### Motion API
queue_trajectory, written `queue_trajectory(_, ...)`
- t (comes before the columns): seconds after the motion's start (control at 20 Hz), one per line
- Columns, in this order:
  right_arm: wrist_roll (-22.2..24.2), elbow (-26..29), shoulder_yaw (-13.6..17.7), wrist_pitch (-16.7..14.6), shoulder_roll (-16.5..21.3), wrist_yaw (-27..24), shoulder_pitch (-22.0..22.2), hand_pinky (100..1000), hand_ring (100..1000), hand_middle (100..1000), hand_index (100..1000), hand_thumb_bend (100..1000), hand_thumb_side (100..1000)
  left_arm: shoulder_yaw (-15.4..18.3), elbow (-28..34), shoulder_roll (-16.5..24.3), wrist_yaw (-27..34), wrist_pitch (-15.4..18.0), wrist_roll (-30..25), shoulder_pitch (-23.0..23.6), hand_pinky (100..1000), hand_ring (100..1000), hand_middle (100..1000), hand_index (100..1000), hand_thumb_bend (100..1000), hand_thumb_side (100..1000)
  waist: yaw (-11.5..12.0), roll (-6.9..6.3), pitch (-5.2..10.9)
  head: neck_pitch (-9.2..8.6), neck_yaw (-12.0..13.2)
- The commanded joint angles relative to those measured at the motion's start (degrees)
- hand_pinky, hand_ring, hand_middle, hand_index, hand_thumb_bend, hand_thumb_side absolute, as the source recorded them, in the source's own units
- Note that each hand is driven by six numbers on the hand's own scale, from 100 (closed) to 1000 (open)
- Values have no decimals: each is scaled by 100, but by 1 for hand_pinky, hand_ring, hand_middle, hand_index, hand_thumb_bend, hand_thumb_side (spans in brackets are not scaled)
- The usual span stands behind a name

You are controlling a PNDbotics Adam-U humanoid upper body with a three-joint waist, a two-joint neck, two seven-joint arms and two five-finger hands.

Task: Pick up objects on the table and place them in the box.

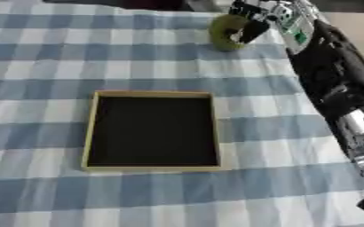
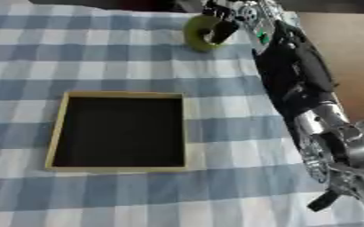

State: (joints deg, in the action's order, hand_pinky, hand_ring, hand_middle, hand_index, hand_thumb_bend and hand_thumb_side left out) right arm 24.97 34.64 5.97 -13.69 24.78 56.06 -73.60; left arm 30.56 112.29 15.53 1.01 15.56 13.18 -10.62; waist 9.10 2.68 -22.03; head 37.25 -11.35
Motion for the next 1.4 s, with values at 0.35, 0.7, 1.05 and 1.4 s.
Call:
queue_trajectory(0.35, -143, 747, -395, -771, 520, -547, 9, 677, 554, 421, 492, 135, 100, 38, 167, 134, -25, -127, 37, 42, 681, 511, 745, 844, 100, 563, -96, -7, 322, 165, 101)
queue_trajectory(0.7, -226, 1981, -954, -1354, 977, -1490, 342, 662, 540, 409, 481, 136, 100, 22, 225, 160, -50, -204, 58, 76, 682, 512, 745, 844, 100, 561, -197, -14, 451, 259, 168)
queue_trajectory(1.05, -121, 3620, -1583, -1348, 1274, -2700, 754, 660, 540, 413, 485, 116, 100, 10, 230, 165, -56, -221, 61, 78, 682, 514, 745, 844, 100, 560, -218, -27, 492, 310, 175)
queue_trajectory(1.4, 267, 5145, -2498, -991, 1284, -3518, 1009, 654, 546, 426, 502, 100, 100, -16, 230, 177, -41, -235, 52, 66, 682, 515, 745, 844, 100, 560, -237, -24, 534, 370, 162)
